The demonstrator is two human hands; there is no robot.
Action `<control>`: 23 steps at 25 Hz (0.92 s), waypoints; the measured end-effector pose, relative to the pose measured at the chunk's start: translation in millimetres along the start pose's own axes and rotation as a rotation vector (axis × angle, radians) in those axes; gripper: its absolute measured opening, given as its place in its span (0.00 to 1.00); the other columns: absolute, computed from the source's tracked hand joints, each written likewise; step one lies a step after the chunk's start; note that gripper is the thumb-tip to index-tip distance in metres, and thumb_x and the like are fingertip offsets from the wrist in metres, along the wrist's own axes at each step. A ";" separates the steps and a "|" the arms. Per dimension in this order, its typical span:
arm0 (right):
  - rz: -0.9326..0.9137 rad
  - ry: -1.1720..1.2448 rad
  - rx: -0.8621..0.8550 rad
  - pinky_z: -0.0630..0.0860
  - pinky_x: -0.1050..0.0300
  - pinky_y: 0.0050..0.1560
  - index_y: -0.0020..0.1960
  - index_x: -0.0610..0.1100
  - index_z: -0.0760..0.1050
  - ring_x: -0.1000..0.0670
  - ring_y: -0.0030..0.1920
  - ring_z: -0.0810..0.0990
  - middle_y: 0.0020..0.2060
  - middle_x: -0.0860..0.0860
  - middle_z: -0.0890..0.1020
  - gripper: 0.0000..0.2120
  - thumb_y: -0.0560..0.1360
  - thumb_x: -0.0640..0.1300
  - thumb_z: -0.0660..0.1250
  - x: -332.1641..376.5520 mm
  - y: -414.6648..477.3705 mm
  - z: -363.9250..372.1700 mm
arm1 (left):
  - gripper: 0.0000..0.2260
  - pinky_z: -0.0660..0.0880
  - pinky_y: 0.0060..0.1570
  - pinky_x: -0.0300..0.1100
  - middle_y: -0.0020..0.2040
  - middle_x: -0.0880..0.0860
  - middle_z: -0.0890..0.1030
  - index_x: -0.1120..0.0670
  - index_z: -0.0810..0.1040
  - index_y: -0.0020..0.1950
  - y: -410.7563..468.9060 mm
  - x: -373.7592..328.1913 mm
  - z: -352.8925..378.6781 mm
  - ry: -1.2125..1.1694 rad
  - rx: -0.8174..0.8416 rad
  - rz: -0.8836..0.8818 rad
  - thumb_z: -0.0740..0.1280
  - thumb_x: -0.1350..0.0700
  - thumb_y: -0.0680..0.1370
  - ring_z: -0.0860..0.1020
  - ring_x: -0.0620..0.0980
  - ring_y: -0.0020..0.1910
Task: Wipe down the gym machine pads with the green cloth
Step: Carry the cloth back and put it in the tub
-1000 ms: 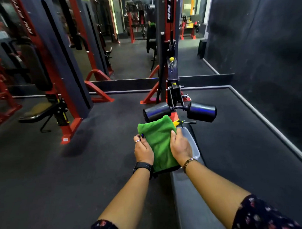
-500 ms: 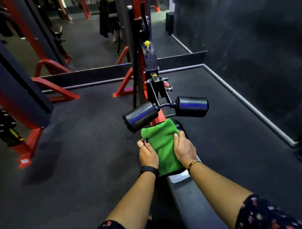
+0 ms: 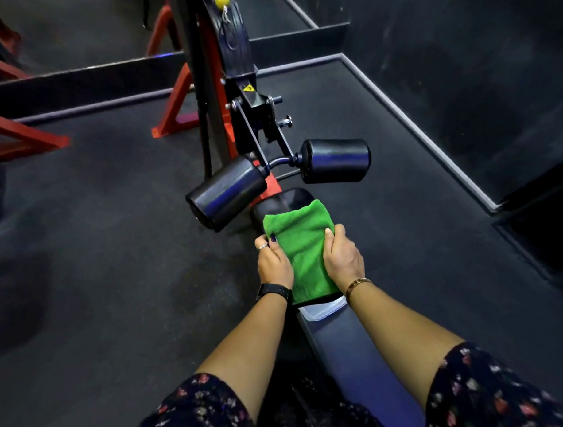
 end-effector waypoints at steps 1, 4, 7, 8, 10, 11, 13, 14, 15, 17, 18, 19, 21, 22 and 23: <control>0.000 -0.011 0.012 0.72 0.44 0.41 0.51 0.42 0.63 0.34 0.45 0.77 0.45 0.37 0.80 0.14 0.82 0.52 0.48 -5.3 2.2 3.2 | 0.11 0.64 0.38 0.47 0.47 0.65 0.80 0.63 0.67 0.61 -0.7 5.1 5.5 0.004 0.002 -0.009 0.53 0.60 0.81 0.77 0.65 0.45; 0.000 -0.052 0.055 0.71 0.45 0.40 0.49 0.43 0.61 0.33 0.44 0.77 0.44 0.36 0.80 0.13 0.81 0.53 0.48 -25.5 16.3 15.3 | 0.14 0.63 0.39 0.48 0.49 0.66 0.80 0.63 0.66 0.65 0.2 23.1 28.3 0.021 -0.016 -0.057 0.53 0.60 0.81 0.77 0.66 0.46; -0.003 -0.110 0.108 0.73 0.43 0.42 0.50 0.42 0.62 0.33 0.44 0.77 0.44 0.35 0.80 0.14 0.81 0.53 0.49 -49.0 33.7 28.9 | 0.13 0.64 0.38 0.50 0.49 0.67 0.79 0.64 0.67 0.63 -2.2 44.4 56.0 0.043 -0.024 -0.146 0.53 0.60 0.81 0.77 0.67 0.46; -0.004 -0.131 0.122 0.73 0.42 0.42 0.50 0.42 0.62 0.33 0.45 0.78 0.44 0.35 0.80 0.14 0.81 0.53 0.49 -58.2 38.1 33.7 | 0.13 0.64 0.38 0.50 0.49 0.68 0.79 0.65 0.67 0.62 -4.7 49.5 64.8 0.036 -0.022 -0.171 0.53 0.60 0.81 0.76 0.68 0.46; -0.002 -0.168 0.163 0.73 0.42 0.41 0.50 0.42 0.62 0.33 0.45 0.78 0.45 0.35 0.80 0.14 0.81 0.53 0.50 -81.7 44.0 45.8 | 0.13 0.66 0.38 0.50 0.49 0.68 0.79 0.65 0.68 0.60 -12.6 62.9 83.4 0.024 -0.037 -0.217 0.52 0.58 0.81 0.77 0.67 0.46; -0.004 -0.189 0.188 0.73 0.43 0.41 0.51 0.42 0.62 0.33 0.45 0.78 0.45 0.35 0.80 0.13 0.81 0.52 0.51 -93.8 46.6 52.3 | 0.14 0.66 0.38 0.49 0.49 0.68 0.79 0.65 0.68 0.59 -15.3 70.2 92.8 0.022 -0.047 -0.237 0.52 0.57 0.81 0.77 0.67 0.46; -0.004 -0.237 0.251 0.73 0.44 0.41 0.51 0.42 0.62 0.34 0.45 0.78 0.46 0.36 0.80 0.10 0.79 0.49 0.54 -116.1 48.5 63.8 | 0.12 0.67 0.39 0.48 0.49 0.68 0.79 0.64 0.69 0.58 -22.0 86.2 108.2 0.035 -0.046 -0.313 0.53 0.58 0.81 0.77 0.67 0.46; -0.008 -0.262 0.286 0.72 0.45 0.42 0.52 0.42 0.62 0.34 0.46 0.78 0.47 0.37 0.80 0.09 0.77 0.47 0.56 -124.7 50.0 69.3 | 0.11 0.68 0.39 0.49 0.50 0.68 0.79 0.63 0.69 0.58 -25.1 94.7 114.6 0.048 -0.046 -0.357 0.53 0.58 0.81 0.77 0.67 0.47; -0.011 -0.281 0.323 0.72 0.45 0.42 0.52 0.42 0.63 0.35 0.46 0.78 0.48 0.37 0.80 0.09 0.76 0.46 0.57 -131.3 51.1 75.1 | 0.11 0.69 0.40 0.49 0.50 0.68 0.79 0.63 0.69 0.58 -28.0 103.6 119.6 0.067 -0.044 -0.397 0.54 0.58 0.81 0.77 0.67 0.47; -0.019 -0.292 0.382 0.72 0.46 0.43 0.53 0.42 0.63 0.35 0.47 0.78 0.49 0.38 0.79 0.10 0.75 0.45 0.57 -138.2 55.2 87.7 | 0.12 0.70 0.42 0.50 0.52 0.69 0.78 0.63 0.68 0.59 -26.5 118.9 126.4 0.101 -0.025 -0.445 0.54 0.57 0.81 0.77 0.68 0.48; -0.034 -0.295 0.405 0.72 0.46 0.43 0.53 0.42 0.62 0.36 0.47 0.78 0.49 0.39 0.79 0.10 0.75 0.46 0.57 -138.4 58.0 94.2 | 0.12 0.70 0.42 0.50 0.52 0.69 0.78 0.62 0.68 0.60 -21.9 124.7 127.9 0.112 -0.017 -0.455 0.53 0.57 0.81 0.77 0.68 0.48; -0.054 -0.298 0.421 0.71 0.46 0.43 0.52 0.42 0.62 0.36 0.47 0.78 0.48 0.39 0.79 0.10 0.75 0.46 0.57 -138.1 62.9 102.1 | 0.12 0.70 0.43 0.51 0.53 0.69 0.78 0.62 0.68 0.60 -14.8 129.3 130.6 0.116 -0.024 -0.458 0.53 0.57 0.81 0.77 0.68 0.48; -0.086 -0.308 0.442 0.69 0.48 0.40 0.52 0.43 0.61 0.37 0.46 0.78 0.48 0.40 0.79 0.09 0.75 0.46 0.56 -136.0 75.5 117.3 | 0.12 0.71 0.44 0.50 0.54 0.68 0.77 0.62 0.69 0.60 0.0 135.9 137.7 0.102 -0.070 -0.473 0.54 0.57 0.81 0.77 0.68 0.49; -0.091 -0.317 0.453 0.67 0.48 0.40 0.51 0.43 0.60 0.37 0.46 0.78 0.48 0.40 0.78 0.08 0.76 0.45 0.55 -135.8 82.5 124.2 | 0.12 0.71 0.44 0.50 0.53 0.68 0.77 0.63 0.69 0.59 5.8 137.6 141.3 0.095 -0.093 -0.489 0.54 0.57 0.81 0.77 0.67 0.50; -0.089 -0.323 0.466 0.66 0.49 0.39 0.51 0.43 0.60 0.37 0.47 0.78 0.49 0.40 0.78 0.07 0.76 0.45 0.55 -136.6 89.4 130.7 | 0.12 0.71 0.44 0.50 0.52 0.68 0.77 0.64 0.69 0.58 10.4 139.5 145.8 0.090 -0.106 -0.513 0.54 0.57 0.81 0.77 0.67 0.49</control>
Point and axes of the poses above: each hand's wrist, its own y-axis towards the middle knuckle, its own z-axis out of the palm, x = y × z, the point moved 4 cm from there along y, towards the middle knuckle
